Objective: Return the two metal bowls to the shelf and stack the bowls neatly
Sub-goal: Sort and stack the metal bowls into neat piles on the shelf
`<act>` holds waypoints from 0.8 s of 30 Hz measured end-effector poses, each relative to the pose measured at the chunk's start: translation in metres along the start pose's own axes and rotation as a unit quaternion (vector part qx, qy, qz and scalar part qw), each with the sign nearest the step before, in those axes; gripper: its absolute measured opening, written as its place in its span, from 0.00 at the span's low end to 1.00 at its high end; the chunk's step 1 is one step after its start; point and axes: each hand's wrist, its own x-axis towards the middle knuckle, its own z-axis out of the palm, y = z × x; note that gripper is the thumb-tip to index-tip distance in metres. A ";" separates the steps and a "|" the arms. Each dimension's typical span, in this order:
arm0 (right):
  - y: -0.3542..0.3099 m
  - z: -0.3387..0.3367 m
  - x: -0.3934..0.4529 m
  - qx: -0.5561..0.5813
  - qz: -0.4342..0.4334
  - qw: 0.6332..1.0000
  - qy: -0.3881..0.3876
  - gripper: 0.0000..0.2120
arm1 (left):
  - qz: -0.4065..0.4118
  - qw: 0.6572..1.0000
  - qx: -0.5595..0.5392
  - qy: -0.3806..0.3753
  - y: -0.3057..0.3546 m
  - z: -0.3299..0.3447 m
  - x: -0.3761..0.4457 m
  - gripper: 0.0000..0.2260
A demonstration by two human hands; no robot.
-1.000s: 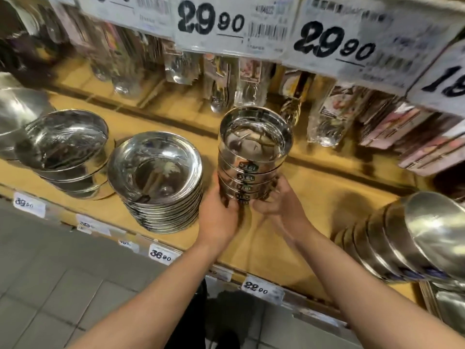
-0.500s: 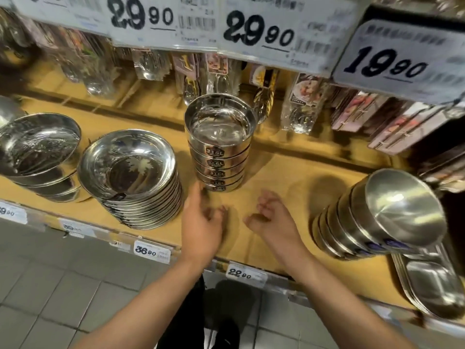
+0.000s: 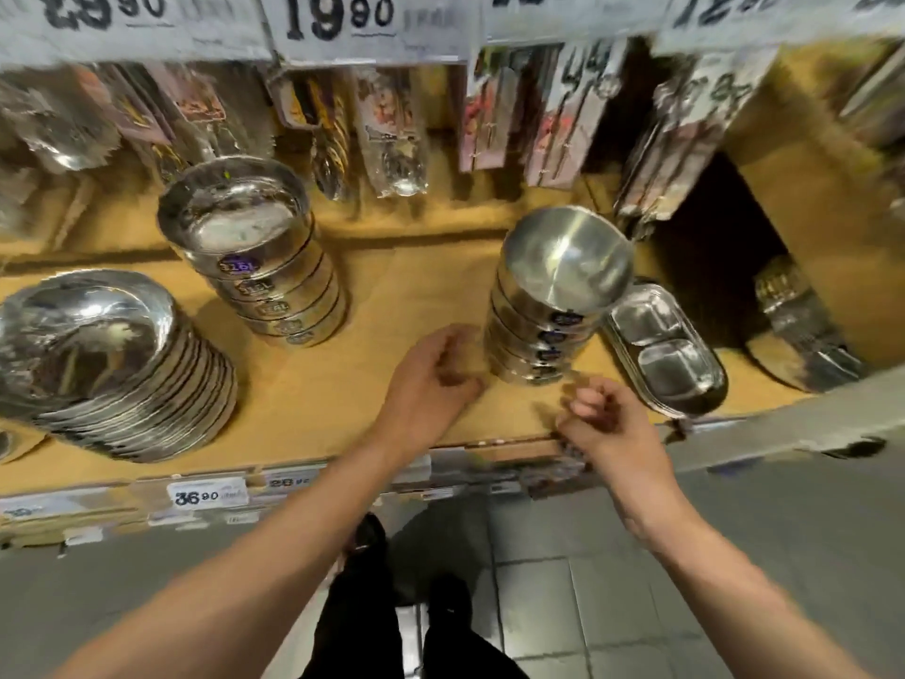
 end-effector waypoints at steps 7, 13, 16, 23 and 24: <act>-0.010 -0.016 0.041 -0.132 -0.057 0.989 -0.024 0.41 | 0.061 0.995 -0.021 -0.077 0.010 0.014 0.026 0.24; -0.007 -0.007 0.050 -0.123 -0.081 0.988 -0.055 0.32 | 0.066 0.996 -0.040 -0.045 0.002 0.016 0.023 0.26; -0.010 0.008 0.045 -0.131 -0.082 0.986 -0.067 0.33 | 0.051 0.997 -0.041 -0.036 -0.003 0.008 0.021 0.25; -0.007 0.062 0.044 -0.126 -0.115 0.980 -0.102 0.31 | 0.018 0.998 -0.059 0.026 -0.023 -0.034 0.001 0.31; -0.006 0.071 0.043 -0.128 -0.118 0.979 -0.105 0.32 | 0.010 0.997 -0.068 0.042 -0.027 -0.040 -0.004 0.32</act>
